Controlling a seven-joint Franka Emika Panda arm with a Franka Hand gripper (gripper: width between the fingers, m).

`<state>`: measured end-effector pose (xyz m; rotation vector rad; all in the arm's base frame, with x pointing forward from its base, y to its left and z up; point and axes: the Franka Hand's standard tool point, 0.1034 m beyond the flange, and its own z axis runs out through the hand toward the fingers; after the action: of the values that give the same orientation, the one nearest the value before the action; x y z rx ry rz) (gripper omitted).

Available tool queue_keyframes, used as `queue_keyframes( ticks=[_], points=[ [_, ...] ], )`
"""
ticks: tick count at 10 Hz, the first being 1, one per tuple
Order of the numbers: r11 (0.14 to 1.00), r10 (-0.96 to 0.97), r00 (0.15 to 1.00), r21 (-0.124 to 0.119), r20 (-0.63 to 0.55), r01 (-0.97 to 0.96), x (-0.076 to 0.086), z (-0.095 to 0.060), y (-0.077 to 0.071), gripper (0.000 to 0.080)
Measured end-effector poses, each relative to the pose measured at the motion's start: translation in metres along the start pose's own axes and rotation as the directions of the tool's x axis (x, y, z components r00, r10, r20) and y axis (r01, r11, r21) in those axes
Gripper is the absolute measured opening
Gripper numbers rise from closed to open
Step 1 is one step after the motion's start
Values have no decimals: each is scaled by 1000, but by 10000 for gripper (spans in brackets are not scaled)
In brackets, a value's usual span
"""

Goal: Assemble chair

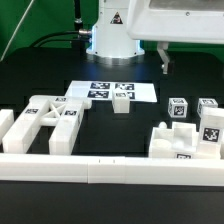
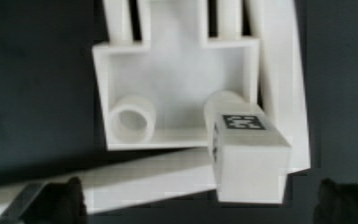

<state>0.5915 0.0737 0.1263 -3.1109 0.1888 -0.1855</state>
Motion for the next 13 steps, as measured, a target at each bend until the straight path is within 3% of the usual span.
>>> queue_keyframes(
  ticks=[1,2,8,11,12,13],
  points=[
    [1000,2,1000,-4,9,-2,-18,5,9,649],
    [999,41,999,-5,7,-41,-22,9,8,649],
    [1000,10,1000,-4,-1,-10,-20,8,9,649],
    [967,-257,962,-25,-97,255,-60,22,46,649],
    [969,-248,964,-31,-92,247,-71,33,53,649],
    [968,-251,964,-26,-82,250,-69,31,50,649]
  ],
)
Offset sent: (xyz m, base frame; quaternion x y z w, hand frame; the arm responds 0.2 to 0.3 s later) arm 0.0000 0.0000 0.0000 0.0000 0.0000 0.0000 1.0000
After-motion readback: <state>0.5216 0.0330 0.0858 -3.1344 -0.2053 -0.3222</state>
